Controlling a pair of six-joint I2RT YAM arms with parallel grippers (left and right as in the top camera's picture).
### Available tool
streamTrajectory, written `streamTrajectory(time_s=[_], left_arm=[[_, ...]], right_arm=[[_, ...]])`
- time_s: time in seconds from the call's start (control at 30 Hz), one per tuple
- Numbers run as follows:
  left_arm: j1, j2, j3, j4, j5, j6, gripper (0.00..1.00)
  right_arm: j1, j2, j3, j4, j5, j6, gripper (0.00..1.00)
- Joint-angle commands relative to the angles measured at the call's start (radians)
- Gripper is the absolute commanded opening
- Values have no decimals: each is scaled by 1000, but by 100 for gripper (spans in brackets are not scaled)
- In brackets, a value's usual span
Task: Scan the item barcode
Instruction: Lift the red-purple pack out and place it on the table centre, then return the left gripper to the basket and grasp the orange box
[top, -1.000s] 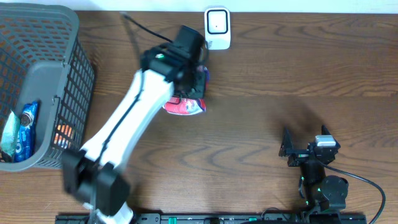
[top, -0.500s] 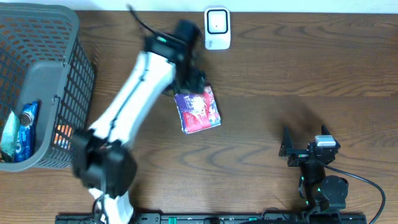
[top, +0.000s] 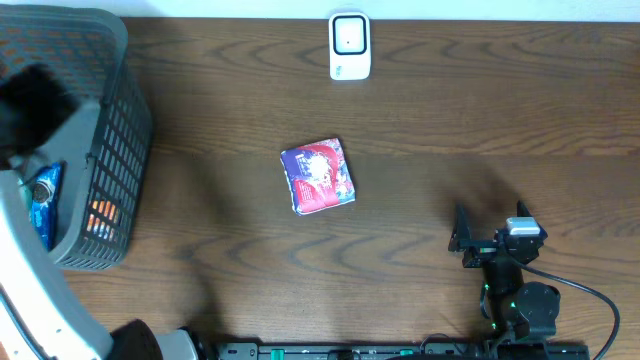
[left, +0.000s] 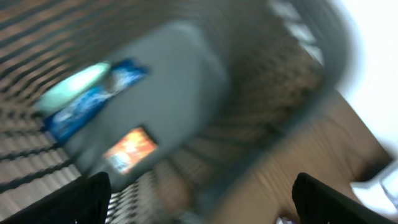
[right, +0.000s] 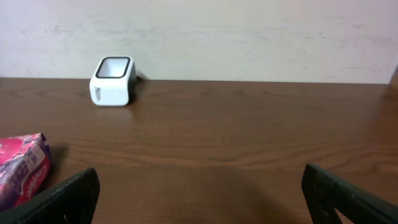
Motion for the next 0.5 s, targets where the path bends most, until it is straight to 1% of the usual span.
streamTrajectory(time_s=[0.0, 0.1, 0.2, 0.27, 0.37, 0.47], left_arm=[[148, 47, -40, -25, -6, -80, 92], [235, 81, -90, -27, -6, -129, 92], [275, 128, -147, -27, -6, -147, 92], [278, 167, -184, -27, -5, -148, 92], [264, 232, -234, -23, 2, -179, 92], [235, 298, -266, 3, 2, -184, 89]], right_arm=[[-9, -5, -2, -4, -1, 11, 99], [-9, -5, -2, -4, -1, 11, 99], [-9, -5, -2, -4, -1, 11, 99], [-9, -5, -2, -4, -1, 11, 99], [-9, -5, -2, -4, -1, 11, 99], [-9, -5, -2, -4, -1, 11, 99]])
